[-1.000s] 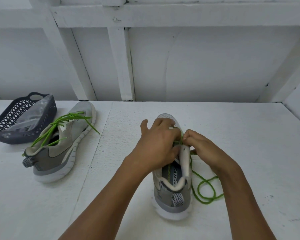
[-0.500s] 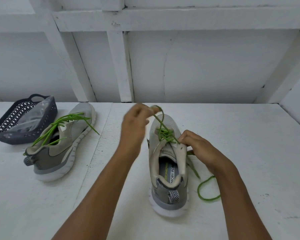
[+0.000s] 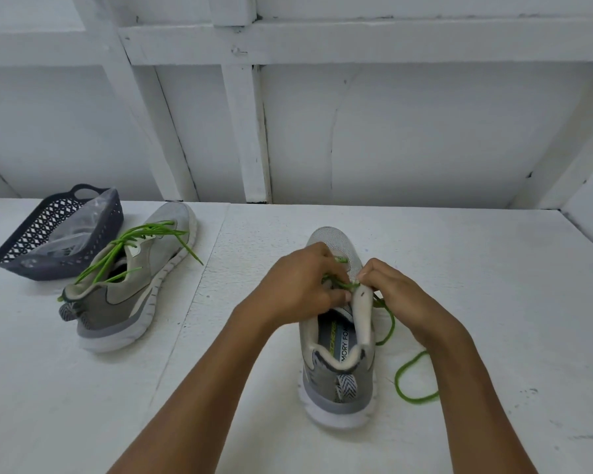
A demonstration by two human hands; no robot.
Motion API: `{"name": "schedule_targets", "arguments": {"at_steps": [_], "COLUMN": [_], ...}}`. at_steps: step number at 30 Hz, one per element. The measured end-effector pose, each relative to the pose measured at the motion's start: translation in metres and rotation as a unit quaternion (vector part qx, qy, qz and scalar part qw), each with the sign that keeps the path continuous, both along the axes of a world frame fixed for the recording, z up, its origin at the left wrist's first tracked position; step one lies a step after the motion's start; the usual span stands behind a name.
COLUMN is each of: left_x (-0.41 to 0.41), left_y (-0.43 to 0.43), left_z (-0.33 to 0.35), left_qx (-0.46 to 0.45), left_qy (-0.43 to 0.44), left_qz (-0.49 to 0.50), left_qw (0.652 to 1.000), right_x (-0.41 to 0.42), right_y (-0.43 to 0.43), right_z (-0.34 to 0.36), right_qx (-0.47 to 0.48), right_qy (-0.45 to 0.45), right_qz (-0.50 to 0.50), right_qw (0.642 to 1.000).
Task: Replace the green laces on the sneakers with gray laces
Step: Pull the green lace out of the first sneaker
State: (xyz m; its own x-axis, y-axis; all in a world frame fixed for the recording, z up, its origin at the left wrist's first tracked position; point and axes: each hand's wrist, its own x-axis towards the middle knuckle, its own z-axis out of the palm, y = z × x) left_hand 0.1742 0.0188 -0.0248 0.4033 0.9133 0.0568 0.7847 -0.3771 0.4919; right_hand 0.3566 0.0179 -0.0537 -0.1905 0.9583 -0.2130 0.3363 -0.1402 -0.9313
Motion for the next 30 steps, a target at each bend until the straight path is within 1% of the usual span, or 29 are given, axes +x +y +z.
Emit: {"name": "schedule_targets", "arguments": {"at_steps": [1,3,6,8,9,11,12,13,14,16,18,20,22,23,25,28,29,30], "left_x": [0.002,0.003,-0.001,-0.005,-0.007,-0.012,-0.013,-0.012,-0.011,-0.005,0.001,0.006,0.010,0.011,0.012,0.012,0.012,0.013], "left_y": [-0.001,-0.002,-0.004,-0.006,-0.007,-0.010,-0.011,-0.011,-0.011,-0.012,-0.014,-0.015,-0.016,-0.016,-0.015,-0.012,-0.011,-0.011], "left_z": [-0.002,-0.005,-0.001,0.007,0.011,0.020,0.023,0.025,0.025,0.021,0.018,0.017,0.016,0.014,0.011,0.005,0.005,0.005], "left_qx": [0.005,-0.009,-0.055,-0.078,-0.090,-0.123,-0.128,-0.118,-0.103,-0.068,-0.046,-0.045,-0.019,0.000,0.025,0.027,0.021,0.008], "left_qy": [-0.019,-0.130,-0.292,-0.393,-0.449,-0.558,-0.579,-0.567,-0.526,-0.400,-0.264,-0.130,-0.021,0.010,0.024,0.006,-0.017,-0.059], "left_qz": [0.006,0.029,0.060,0.084,0.094,0.111,0.122,0.139,0.153,0.164,0.135,0.106,0.089,0.080,0.078,0.087,0.099,0.121], "left_qw": [1.000,0.991,0.953,0.913,0.884,0.813,0.796,0.804,0.831,0.899,0.954,0.985,0.996,0.997,0.996,0.996,0.995,0.991], "right_x": [0.000,0.000,-0.001,0.000,0.000,0.000,0.000,0.000,0.000,0.000,0.000,0.000,0.000,0.000,-0.001,-0.001,-0.001,-0.001], "right_y": [0.000,0.000,0.000,0.000,0.000,0.000,0.000,0.000,0.000,0.001,0.002,0.004,0.005,0.005,0.005,0.005,0.006,0.006], "right_z": [0.000,0.000,0.000,0.000,-0.001,0.000,-0.001,0.000,0.000,0.000,0.000,0.000,-0.001,-0.001,-0.002,-0.003,-0.003,-0.003], "right_qx": [-0.001,-0.004,-0.004,0.000,0.000,0.000,-0.001,-0.001,0.000,0.000,-0.006,-0.011,-0.008,-0.003,0.003,-0.005,-0.007,-0.008], "right_qy": [0.001,0.002,-0.002,-0.002,-0.003,-0.002,0.001,0.003,0.006,0.008,0.008,0.010,0.012,0.013,0.016,0.020,0.017,0.013], "right_qz": [0.001,0.001,-0.001,0.002,0.004,0.006,0.007,0.008,0.009,0.011,0.015,0.020,0.027,0.029,0.034,0.037,0.040,0.044], "right_qw": [1.000,1.000,1.000,1.000,1.000,1.000,1.000,1.000,1.000,1.000,1.000,1.000,1.000,0.999,0.999,0.999,0.999,0.999]}}
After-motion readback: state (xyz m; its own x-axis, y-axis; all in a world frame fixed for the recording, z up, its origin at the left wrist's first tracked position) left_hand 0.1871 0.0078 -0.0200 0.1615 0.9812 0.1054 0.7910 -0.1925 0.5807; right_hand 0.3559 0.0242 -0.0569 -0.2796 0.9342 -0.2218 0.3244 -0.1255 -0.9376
